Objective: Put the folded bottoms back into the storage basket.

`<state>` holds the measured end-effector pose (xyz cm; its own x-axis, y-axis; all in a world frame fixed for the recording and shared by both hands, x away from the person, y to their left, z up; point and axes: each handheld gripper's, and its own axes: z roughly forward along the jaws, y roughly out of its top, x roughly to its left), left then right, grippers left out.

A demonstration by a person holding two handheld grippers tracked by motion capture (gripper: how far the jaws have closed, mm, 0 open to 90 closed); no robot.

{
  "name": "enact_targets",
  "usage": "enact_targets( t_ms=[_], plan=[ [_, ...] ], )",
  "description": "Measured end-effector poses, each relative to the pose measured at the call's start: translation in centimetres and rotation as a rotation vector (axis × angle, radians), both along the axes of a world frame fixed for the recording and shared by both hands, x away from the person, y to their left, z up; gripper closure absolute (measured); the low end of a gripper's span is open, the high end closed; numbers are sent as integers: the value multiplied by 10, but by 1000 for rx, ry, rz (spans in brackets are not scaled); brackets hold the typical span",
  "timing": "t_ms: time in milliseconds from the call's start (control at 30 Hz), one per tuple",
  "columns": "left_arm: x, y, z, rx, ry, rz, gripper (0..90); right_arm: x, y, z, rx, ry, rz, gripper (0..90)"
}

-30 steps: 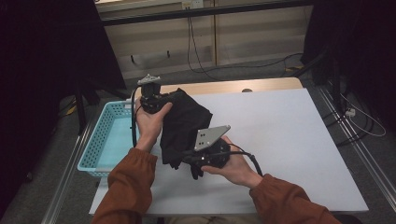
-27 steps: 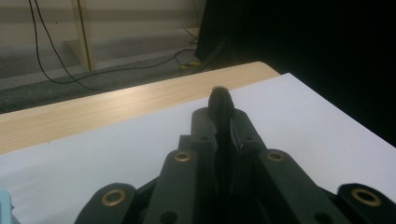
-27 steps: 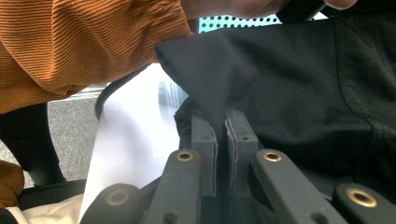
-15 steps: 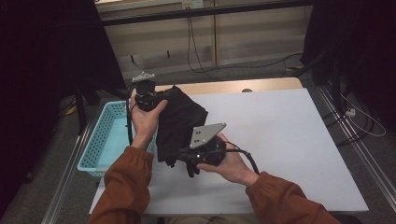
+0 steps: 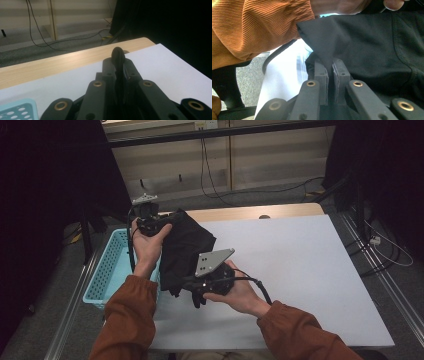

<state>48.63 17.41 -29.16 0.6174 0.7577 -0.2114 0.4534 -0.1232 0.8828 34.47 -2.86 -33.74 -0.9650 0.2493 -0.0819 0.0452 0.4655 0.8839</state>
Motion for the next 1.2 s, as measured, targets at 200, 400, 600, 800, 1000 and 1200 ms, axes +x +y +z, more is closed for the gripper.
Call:
enact_targets(
  t_ms=[200,400,600,800,1000,1200],
  plan=[
    [-1,3,3,-5,-3,-1,829,0,5,4,9,-9,5,851],
    [-1,8,10,-2,-12,6,829,0,12,8,13,-16,15,851],
    [-1,16,16,1,-20,20,829,1,18,13,17,-29,21,851],
    [0,23,18,-5,-13,30,829,2,24,15,23,-28,28,851],
    [0,29,19,5,-10,41,829,3,31,18,24,-26,40,851],
    [2,38,22,7,-9,59,829,5,40,22,31,-25,47,851]
  ],
)
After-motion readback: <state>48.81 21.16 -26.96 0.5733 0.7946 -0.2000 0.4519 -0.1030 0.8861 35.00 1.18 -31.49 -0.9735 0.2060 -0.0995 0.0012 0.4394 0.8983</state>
